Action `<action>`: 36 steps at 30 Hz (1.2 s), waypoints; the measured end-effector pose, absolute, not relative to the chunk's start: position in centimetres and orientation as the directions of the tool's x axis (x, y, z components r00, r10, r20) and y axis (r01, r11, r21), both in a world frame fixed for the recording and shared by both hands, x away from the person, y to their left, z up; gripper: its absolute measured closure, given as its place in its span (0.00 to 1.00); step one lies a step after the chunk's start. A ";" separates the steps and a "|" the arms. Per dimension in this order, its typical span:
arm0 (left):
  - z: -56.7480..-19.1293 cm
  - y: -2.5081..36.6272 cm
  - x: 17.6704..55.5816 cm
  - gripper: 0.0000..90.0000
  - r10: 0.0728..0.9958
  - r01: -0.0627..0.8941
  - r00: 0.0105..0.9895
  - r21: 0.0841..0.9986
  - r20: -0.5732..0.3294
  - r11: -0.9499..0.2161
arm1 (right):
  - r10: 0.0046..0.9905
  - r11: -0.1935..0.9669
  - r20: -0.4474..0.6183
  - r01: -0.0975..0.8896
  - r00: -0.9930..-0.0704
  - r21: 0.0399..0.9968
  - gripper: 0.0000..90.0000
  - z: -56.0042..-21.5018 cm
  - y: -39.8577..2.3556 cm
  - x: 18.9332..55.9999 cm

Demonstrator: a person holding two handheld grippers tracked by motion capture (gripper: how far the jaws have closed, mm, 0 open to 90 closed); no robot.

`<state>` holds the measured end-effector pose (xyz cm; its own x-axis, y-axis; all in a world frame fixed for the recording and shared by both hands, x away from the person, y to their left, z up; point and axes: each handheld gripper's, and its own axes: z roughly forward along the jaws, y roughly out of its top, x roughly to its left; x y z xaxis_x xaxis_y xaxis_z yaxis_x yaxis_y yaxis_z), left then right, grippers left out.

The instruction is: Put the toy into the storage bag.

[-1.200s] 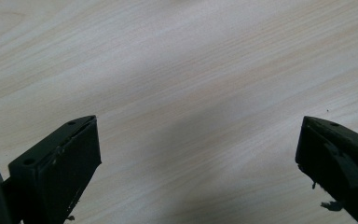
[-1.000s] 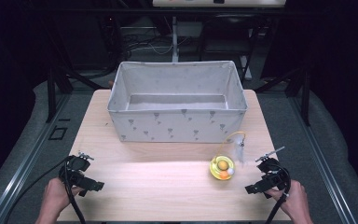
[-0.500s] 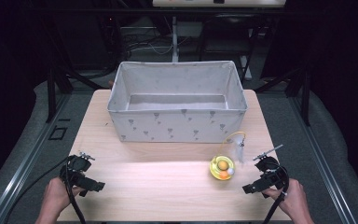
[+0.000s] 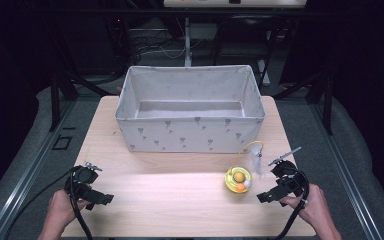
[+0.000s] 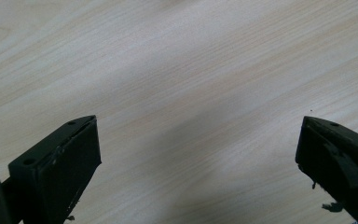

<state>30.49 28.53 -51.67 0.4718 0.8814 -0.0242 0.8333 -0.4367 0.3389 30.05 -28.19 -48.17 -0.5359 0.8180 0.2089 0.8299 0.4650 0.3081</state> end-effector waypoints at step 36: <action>-51.7 28.4 30.1 0.00 0.869 0.824 0.493 0.333 -0.026 -0.458 | 0.713 0.587 0.157 0.705 -0.683 0.398 0.00 -40.1 -24.4 34.1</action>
